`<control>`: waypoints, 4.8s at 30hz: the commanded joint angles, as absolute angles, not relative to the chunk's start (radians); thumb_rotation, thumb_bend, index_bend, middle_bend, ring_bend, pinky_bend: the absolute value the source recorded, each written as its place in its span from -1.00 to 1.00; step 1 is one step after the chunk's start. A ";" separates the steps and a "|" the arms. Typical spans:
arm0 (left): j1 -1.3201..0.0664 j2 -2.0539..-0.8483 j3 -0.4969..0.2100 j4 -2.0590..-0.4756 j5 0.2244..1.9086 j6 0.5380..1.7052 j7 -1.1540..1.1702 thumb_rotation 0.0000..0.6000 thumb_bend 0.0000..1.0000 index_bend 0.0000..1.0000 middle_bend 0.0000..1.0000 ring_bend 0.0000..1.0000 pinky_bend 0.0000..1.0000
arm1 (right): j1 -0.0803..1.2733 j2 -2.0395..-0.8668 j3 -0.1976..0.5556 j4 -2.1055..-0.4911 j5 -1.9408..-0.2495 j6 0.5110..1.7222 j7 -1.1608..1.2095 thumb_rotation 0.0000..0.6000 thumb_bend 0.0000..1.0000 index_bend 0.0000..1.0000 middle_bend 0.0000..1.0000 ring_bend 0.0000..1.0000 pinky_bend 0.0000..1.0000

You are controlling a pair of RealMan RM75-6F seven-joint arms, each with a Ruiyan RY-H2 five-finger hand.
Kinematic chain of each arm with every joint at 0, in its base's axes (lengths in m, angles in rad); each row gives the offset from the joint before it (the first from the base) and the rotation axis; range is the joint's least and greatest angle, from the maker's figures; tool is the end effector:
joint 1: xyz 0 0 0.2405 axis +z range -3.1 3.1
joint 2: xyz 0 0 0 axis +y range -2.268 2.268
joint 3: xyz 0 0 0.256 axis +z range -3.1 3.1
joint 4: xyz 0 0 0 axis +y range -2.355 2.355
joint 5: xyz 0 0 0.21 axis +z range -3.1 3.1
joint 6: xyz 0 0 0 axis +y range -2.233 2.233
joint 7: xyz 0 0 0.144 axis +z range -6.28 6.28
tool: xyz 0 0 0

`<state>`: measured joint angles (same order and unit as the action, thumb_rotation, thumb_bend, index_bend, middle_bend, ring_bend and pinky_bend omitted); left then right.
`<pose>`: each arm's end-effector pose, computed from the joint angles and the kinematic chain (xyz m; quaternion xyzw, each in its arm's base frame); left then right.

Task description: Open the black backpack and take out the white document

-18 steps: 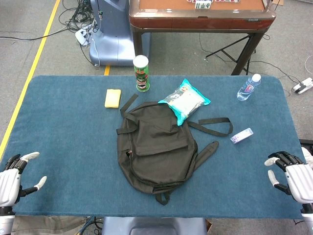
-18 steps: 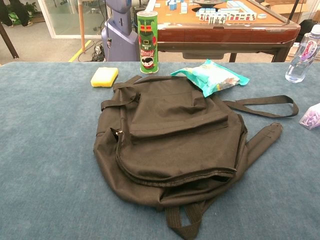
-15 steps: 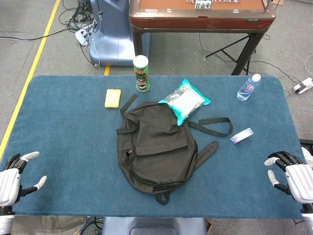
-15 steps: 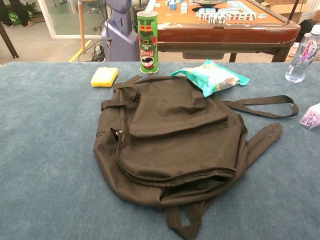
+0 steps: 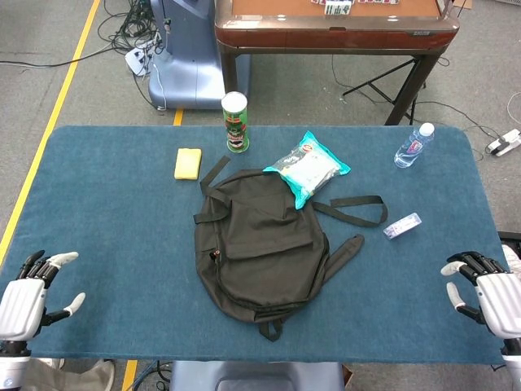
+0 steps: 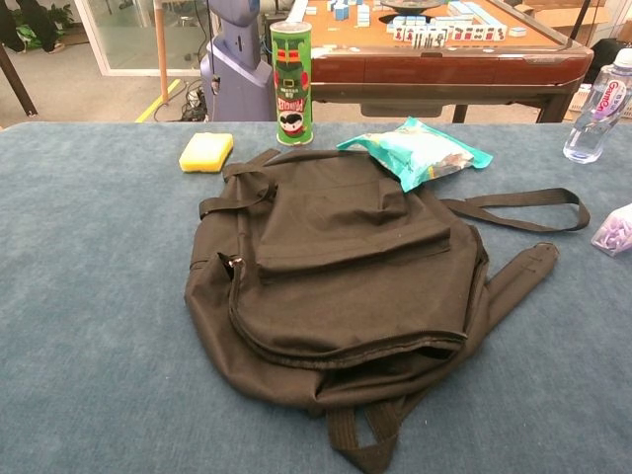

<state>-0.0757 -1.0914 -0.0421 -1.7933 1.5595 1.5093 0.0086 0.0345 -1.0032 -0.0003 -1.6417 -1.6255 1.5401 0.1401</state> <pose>-0.2691 0.1734 0.1529 -0.5816 -0.4139 -0.4442 0.5414 -0.3060 -0.1543 0.1858 0.6097 -0.3936 0.4115 0.5514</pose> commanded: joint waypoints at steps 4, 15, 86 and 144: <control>-0.127 -1.063 -0.035 -1.821 1.585 1.433 -0.057 1.00 -0.46 -0.42 -0.46 -0.52 -0.84 | 0.038 -0.994 0.014 -1.644 -1.614 1.545 0.135 1.00 -0.17 -0.14 -0.34 -0.55 -0.39; -0.303 -1.082 -0.029 -1.843 1.727 1.245 -0.131 1.00 -0.47 -0.43 -0.46 -0.54 -0.86 | 0.048 -0.973 0.038 -1.654 -1.586 1.540 0.132 1.00 -0.17 -0.14 -0.34 -0.55 -0.38; -0.868 -1.895 -0.583 -1.506 0.820 1.073 0.444 1.00 -0.20 0.56 0.71 0.55 -0.27 | 0.262 -0.988 -0.019 -1.730 -1.809 1.267 0.165 1.00 -0.17 -0.14 -0.35 -0.55 -0.38; -0.953 -1.804 -0.524 -1.537 0.559 1.162 0.430 1.00 -0.20 0.50 0.71 0.54 -0.27 | 0.608 -1.821 0.101 -1.275 -1.433 0.948 -0.291 1.00 -1.00 -0.35 -0.58 -0.68 -0.38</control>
<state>-0.9532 -1.8046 -0.5243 -1.5366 0.5593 1.1621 0.4300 0.6043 -1.8145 0.0999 -1.2811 -1.4346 0.9463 -0.2871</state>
